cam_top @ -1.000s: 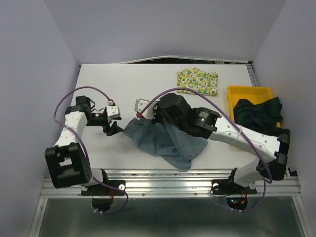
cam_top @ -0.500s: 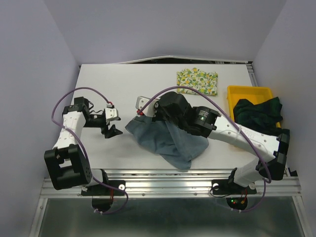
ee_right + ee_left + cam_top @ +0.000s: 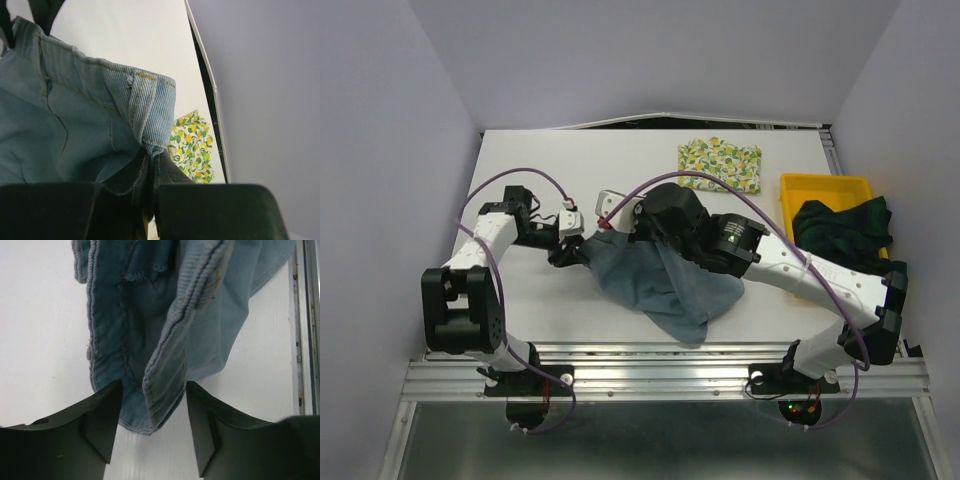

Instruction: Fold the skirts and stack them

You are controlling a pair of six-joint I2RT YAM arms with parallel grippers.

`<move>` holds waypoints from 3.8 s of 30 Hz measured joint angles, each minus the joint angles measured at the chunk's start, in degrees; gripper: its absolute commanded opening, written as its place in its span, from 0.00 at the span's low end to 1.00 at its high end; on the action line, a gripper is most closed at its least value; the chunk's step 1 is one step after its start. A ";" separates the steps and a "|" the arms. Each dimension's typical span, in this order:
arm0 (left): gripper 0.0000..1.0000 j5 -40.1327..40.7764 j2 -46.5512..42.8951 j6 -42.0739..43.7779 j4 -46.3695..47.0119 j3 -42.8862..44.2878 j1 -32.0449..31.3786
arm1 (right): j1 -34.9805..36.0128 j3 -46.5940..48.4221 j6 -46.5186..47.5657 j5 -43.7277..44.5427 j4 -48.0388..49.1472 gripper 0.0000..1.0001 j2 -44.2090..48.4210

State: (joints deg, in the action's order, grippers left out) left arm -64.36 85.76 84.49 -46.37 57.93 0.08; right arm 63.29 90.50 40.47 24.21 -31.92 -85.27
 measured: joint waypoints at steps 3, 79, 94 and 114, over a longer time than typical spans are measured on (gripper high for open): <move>0.01 0.98 -0.57 -2.32 1.62 -0.15 0.04 | 0.00 0.00 0.00 0.92 -0.02 0.01 0.00; 0.82 30.51 -31.58 -4.33 -8.17 -7.67 2.23 | -22.23 -22.91 -2.16 -40.46 7.10 0.99 -2.36; 0.72 38.32 -22.03 -27.89 4.37 -7.23 -8.59 | -20.98 -34.99 -21.99 -36.76 2.32 0.67 6.80; 0.79 42.16 -25.51 -27.12 15.28 -13.09 -8.72 | -17.79 -42.84 -17.27 -34.77 15.08 0.91 2.86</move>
State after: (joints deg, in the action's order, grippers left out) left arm -22.20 60.25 57.36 -31.09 44.84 -8.64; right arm 45.50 47.66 23.20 -10.57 -16.84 -82.41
